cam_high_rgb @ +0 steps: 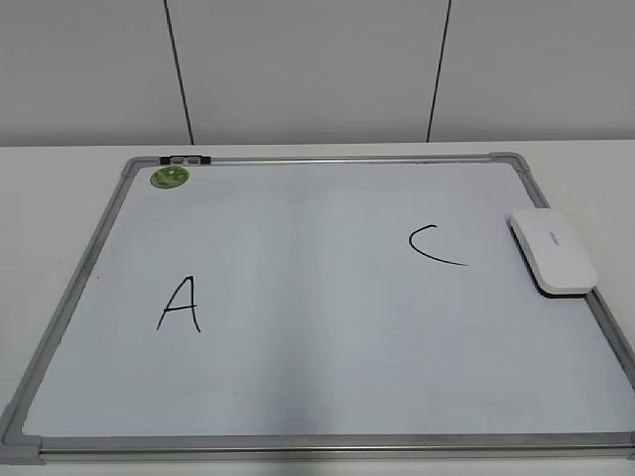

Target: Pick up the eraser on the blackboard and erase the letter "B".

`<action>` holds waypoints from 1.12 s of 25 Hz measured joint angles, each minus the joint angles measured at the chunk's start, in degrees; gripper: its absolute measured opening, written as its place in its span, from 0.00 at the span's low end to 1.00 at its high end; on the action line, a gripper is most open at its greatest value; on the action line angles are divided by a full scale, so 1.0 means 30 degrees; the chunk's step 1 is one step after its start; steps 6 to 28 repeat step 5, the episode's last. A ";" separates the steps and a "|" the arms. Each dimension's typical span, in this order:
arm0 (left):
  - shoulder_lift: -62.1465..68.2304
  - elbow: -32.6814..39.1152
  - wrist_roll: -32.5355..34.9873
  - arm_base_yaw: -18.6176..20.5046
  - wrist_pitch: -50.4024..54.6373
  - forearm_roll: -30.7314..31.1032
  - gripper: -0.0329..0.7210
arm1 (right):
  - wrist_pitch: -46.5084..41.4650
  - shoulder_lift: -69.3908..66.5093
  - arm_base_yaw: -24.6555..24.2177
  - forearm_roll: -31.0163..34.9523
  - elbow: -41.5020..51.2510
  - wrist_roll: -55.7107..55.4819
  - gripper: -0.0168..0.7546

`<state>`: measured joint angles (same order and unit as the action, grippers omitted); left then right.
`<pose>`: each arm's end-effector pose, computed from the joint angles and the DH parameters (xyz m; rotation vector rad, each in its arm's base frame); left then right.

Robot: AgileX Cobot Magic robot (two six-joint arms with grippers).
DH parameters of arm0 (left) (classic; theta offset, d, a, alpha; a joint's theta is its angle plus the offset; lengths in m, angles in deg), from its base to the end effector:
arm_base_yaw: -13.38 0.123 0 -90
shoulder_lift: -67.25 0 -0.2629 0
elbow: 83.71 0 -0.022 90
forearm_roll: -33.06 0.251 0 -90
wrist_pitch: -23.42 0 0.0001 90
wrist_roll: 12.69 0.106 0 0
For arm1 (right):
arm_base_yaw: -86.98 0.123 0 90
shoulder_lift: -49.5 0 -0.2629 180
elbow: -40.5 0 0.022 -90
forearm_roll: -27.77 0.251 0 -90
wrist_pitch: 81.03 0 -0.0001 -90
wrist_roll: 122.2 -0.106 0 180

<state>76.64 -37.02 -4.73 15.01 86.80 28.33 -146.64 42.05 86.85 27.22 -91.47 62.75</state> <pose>0.0289 -0.0070 0.2723 0.1213 2.0785 0.0026 0.0244 -0.0010 0.2626 -0.0879 2.1122 -0.0645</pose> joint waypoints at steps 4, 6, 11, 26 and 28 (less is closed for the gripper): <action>0.0000 0.0000 0.0000 0.0000 0.0000 0.0000 0.38 | 0.0000 0.0000 0.0000 0.0000 0.0000 0.0000 0.67; 0.0000 0.0000 0.0000 0.0000 0.0000 0.0000 0.38 | 0.0000 0.0000 0.0000 0.0000 0.0000 0.0000 0.67; 0.0000 0.0000 0.0000 0.0000 0.0000 0.0000 0.38 | 0.0000 0.0000 0.0000 0.0000 0.0000 0.0000 0.67; 0.0000 0.0000 0.0000 0.0000 0.0000 0.0000 0.38 | 0.0000 0.0000 0.0000 0.0000 0.0000 0.0000 0.67; 0.0000 0.0000 0.0000 0.0000 0.0000 0.0000 0.38 | 0.0000 0.0000 0.0000 0.0000 0.0000 0.0000 0.67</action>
